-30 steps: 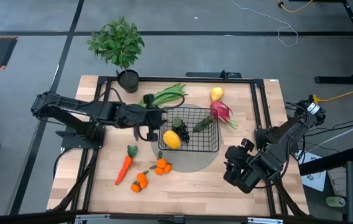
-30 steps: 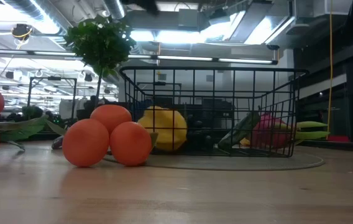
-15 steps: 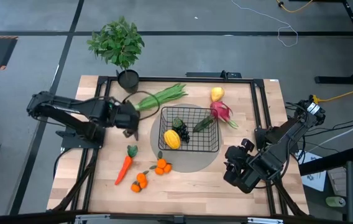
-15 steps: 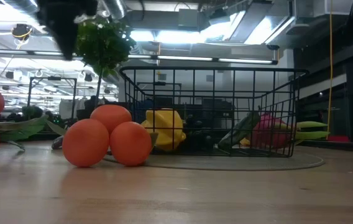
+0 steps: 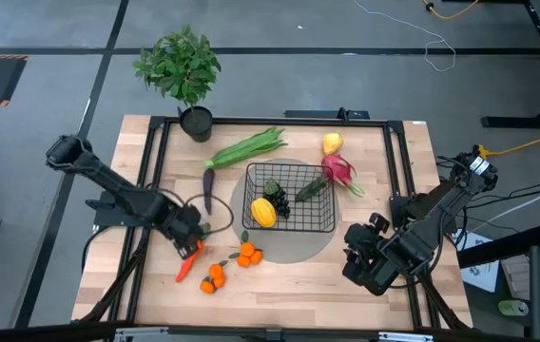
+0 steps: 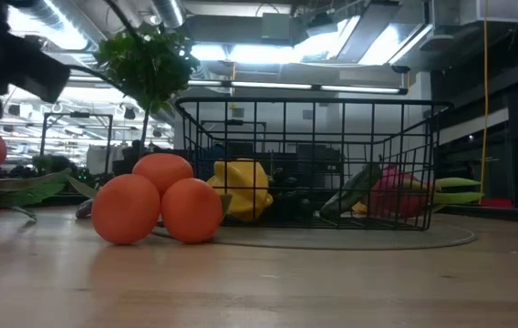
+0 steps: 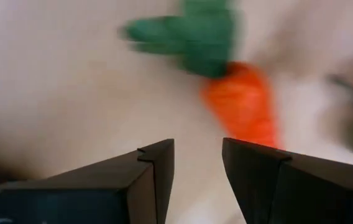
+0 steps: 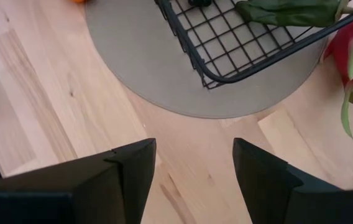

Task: Build produce basket
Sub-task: Put the carrot into the black wire basket

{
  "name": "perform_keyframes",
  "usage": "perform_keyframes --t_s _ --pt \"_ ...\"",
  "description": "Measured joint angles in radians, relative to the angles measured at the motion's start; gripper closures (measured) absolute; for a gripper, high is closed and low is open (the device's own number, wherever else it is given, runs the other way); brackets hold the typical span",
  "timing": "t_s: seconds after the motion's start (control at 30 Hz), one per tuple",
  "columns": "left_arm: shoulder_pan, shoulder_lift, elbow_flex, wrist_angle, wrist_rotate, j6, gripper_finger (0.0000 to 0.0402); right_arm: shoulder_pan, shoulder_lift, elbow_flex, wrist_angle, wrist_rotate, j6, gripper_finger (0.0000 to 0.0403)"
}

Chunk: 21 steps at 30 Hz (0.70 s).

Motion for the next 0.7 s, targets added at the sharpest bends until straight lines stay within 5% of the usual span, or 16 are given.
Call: perform_keyframes --t_s 0.33,0.7 --pt "-0.131 0.032 -0.003 0.173 -0.123 -0.17 0.0278 0.0 0.0 0.0 0.001 0.001 0.007 0.0199" --pt "-0.074 0.229 0.004 0.228 0.021 -0.195 0.0278 0.0 0.0 0.0 0.009 0.003 0.007 0.0199"
